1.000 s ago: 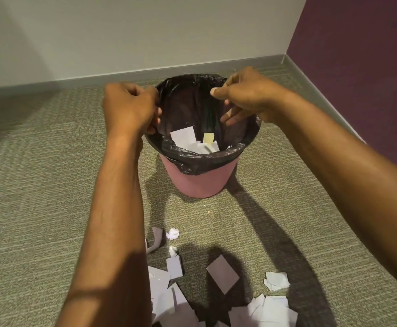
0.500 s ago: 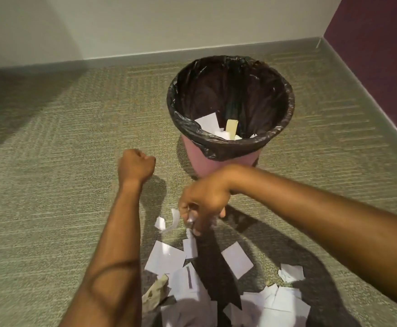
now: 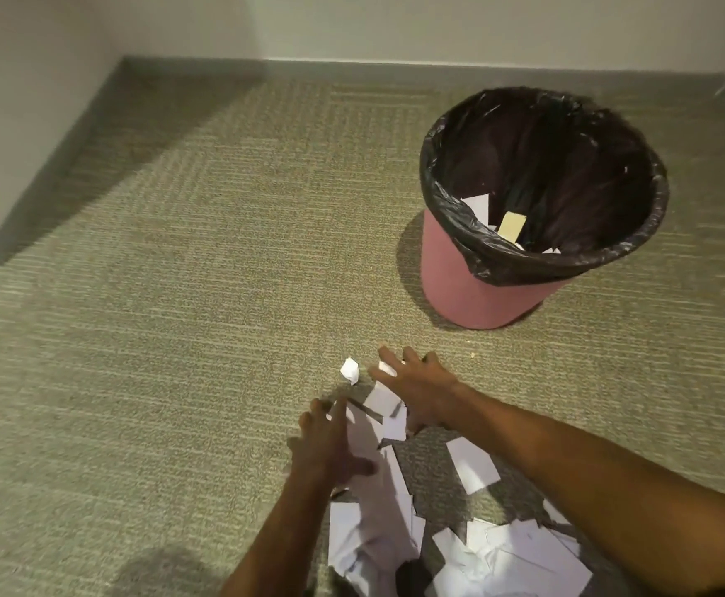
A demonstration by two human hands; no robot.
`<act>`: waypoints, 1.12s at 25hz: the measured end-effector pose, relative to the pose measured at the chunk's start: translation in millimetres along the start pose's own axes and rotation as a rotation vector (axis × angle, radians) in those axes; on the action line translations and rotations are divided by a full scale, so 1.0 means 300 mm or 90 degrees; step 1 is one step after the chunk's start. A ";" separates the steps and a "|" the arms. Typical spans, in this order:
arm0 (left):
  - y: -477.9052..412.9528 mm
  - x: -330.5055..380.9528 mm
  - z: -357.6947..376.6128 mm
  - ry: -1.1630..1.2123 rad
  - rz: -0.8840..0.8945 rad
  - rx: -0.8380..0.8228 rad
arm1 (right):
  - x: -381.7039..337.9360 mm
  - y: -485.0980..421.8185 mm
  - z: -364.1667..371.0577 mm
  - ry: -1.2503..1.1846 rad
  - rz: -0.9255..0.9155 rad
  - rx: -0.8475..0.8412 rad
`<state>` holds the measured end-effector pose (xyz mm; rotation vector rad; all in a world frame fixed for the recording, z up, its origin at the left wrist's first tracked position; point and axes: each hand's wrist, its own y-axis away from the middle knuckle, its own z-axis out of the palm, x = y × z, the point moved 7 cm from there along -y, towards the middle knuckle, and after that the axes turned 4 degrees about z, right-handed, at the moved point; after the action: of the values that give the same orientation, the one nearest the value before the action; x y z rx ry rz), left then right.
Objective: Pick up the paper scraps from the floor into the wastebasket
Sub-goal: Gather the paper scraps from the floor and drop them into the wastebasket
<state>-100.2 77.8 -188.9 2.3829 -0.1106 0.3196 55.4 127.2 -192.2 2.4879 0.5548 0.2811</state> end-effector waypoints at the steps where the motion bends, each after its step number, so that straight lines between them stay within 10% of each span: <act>1: 0.008 -0.006 0.034 -0.008 -0.005 -0.006 | -0.010 0.013 0.015 0.035 0.003 -0.017; 12: -0.067 0.030 -0.154 0.098 -0.007 0.249 | -0.132 0.077 0.102 0.056 0.013 0.129; 21: -0.197 0.130 -0.135 -0.217 0.099 0.283 | 0.098 0.132 0.049 -0.469 0.220 0.055; 28: -0.207 0.158 -0.121 -0.167 0.165 0.329 | 0.058 0.129 0.050 -0.491 0.178 0.085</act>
<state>-51.2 148.6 -191.3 2.9210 -0.5175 0.1649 88.2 98.6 -181.0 2.5335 -0.0992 -0.6137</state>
